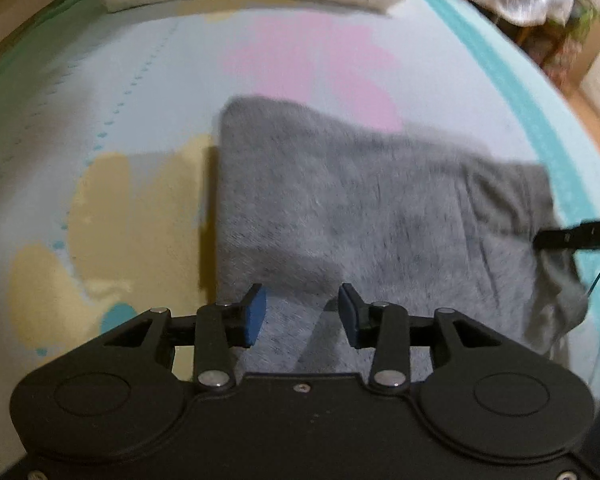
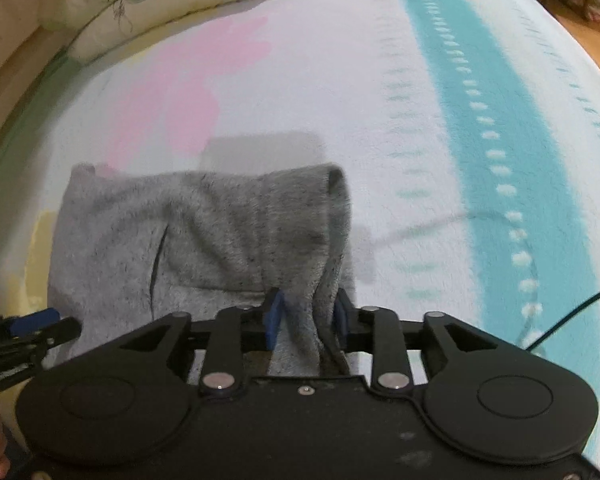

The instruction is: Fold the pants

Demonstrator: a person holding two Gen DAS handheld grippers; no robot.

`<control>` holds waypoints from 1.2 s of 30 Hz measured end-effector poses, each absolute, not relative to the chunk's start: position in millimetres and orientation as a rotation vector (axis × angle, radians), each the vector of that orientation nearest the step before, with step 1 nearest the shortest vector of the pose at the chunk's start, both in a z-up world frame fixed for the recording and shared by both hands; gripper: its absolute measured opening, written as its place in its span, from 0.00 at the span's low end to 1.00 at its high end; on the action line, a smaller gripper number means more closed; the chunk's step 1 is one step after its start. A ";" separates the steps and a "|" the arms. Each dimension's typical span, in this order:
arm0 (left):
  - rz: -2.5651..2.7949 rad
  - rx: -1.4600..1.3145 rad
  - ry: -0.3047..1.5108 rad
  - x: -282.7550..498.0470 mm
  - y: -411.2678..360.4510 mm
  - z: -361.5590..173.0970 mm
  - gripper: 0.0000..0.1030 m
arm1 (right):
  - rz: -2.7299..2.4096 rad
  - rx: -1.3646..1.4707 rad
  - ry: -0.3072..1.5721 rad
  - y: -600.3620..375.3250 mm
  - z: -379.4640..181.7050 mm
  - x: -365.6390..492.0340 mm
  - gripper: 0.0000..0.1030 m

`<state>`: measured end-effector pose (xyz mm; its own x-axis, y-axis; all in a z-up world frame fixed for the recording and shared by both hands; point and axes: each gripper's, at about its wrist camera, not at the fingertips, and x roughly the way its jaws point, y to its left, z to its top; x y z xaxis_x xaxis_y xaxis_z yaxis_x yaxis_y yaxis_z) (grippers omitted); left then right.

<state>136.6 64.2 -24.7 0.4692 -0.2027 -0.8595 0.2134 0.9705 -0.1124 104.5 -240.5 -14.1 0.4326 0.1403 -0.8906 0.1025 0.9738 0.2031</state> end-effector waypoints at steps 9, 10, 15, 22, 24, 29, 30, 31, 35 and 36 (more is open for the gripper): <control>-0.215 -0.085 1.093 164.7 106.8 -33.1 0.59 | -0.011 0.314 1.188 -255.0 -36.7 123.1 0.42; -0.231 -0.091 1.116 167.1 107.1 -38.4 0.59 | -0.011 0.323 1.193 -255.1 -37.6 123.6 0.43; -0.261 -0.117 1.130 166.6 106.1 -54.0 0.68 | -0.019 0.418 1.201 -269.7 -53.5 127.4 0.50; -0.317 -0.141 1.134 172.5 105.1 -67.6 0.93 | 0.002 0.398 1.179 -266.1 -58.7 131.4 0.56; -0.331 -0.098 1.131 172.4 96.4 -70.5 0.98 | 0.018 0.399 1.171 -265.9 -59.2 132.1 0.56; -0.321 -0.047 1.092 171.1 75.5 -68.9 0.97 | 0.052 0.437 1.163 -270.2 -59.6 131.1 0.57; -0.325 -0.058 1.091 171.6 74.6 -67.9 0.95 | 0.053 0.447 1.164 -272.0 -59.9 131.7 0.56; -0.327 -0.067 1.088 171.7 74.4 -66.3 0.87 | 0.056 0.454 1.165 -274.8 -61.9 133.3 0.56; -0.360 -0.062 1.067 172.1 65.3 -55.1 0.50 | 0.105 0.438 1.145 -275.6 -58.8 131.2 0.31; -0.357 -0.056 1.054 170.9 64.0 -51.5 0.47 | 0.118 0.423 1.136 -271.5 -54.5 129.1 0.28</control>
